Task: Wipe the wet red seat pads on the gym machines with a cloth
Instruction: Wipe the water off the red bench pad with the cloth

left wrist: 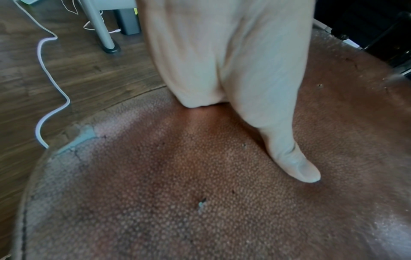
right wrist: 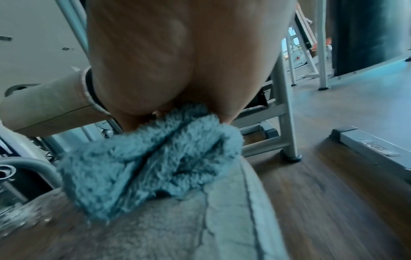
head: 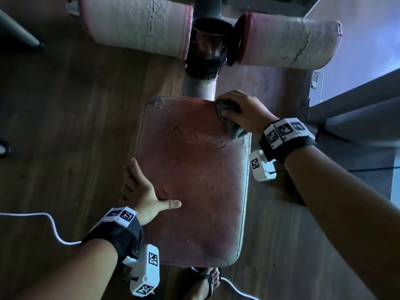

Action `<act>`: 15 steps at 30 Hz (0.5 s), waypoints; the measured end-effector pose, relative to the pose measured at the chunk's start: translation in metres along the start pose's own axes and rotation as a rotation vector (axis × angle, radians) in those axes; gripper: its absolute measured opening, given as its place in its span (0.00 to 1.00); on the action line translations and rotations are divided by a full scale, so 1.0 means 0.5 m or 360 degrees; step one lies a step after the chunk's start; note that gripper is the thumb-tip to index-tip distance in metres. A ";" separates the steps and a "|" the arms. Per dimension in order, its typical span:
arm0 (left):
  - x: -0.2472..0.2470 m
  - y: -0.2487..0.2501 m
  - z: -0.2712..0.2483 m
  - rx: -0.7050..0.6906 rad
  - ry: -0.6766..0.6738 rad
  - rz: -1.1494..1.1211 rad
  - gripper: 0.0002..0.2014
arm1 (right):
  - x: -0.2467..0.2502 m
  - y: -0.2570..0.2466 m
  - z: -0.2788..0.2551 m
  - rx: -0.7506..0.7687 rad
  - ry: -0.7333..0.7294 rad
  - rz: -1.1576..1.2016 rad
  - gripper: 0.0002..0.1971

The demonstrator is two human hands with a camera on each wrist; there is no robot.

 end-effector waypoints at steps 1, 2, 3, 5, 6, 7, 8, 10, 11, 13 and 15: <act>-0.001 0.000 0.000 -0.0001 -0.0001 -0.0001 0.85 | 0.003 0.007 -0.001 -0.0031 0.0010 0.0017 0.20; 0.000 0.000 -0.001 -0.0001 -0.0004 -0.0009 0.85 | 0.003 0.009 0.000 -0.0053 0.0015 0.0027 0.19; 0.000 0.001 -0.001 -0.0003 -0.0008 -0.0012 0.85 | 0.001 0.004 0.006 -0.0060 0.0015 0.0028 0.19; 0.000 0.001 0.000 -0.0003 -0.0016 -0.0008 0.84 | -0.011 -0.022 0.024 -0.0013 0.0004 0.0019 0.18; 0.001 0.001 0.000 0.0003 -0.0022 -0.0003 0.84 | -0.019 -0.042 0.032 0.0037 -0.0006 0.0013 0.18; 0.001 0.001 0.000 0.0006 -0.0024 0.0003 0.84 | -0.026 -0.062 0.038 0.0092 -0.0012 0.0009 0.19; 0.002 0.002 0.000 0.0006 -0.0020 0.0009 0.84 | -0.031 -0.077 0.042 0.0133 -0.0018 0.0005 0.19; 0.004 0.003 -0.003 0.0010 -0.0025 0.0009 0.84 | -0.029 -0.081 0.039 0.0143 -0.0028 -0.0002 0.19; 0.003 0.003 -0.004 0.0013 -0.0034 0.0010 0.84 | -0.023 -0.071 0.033 0.0118 -0.0032 -0.0002 0.20; 0.003 0.003 -0.005 0.0020 -0.0037 0.0012 0.84 | -0.009 -0.038 0.018 0.0039 -0.0044 -0.0017 0.20; 0.004 0.004 -0.004 0.0016 -0.0029 0.0003 0.85 | -0.003 -0.009 0.009 -0.0046 -0.0067 -0.0047 0.20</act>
Point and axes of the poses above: each hand's wrist, its own z-axis towards the middle knuckle, its own x-axis out of the back of the hand, y = z × x, the point moved 8 cm from there along z, towards the middle knuckle, and after that the axes turned 11 degrees about y, right-handed, at the moved point
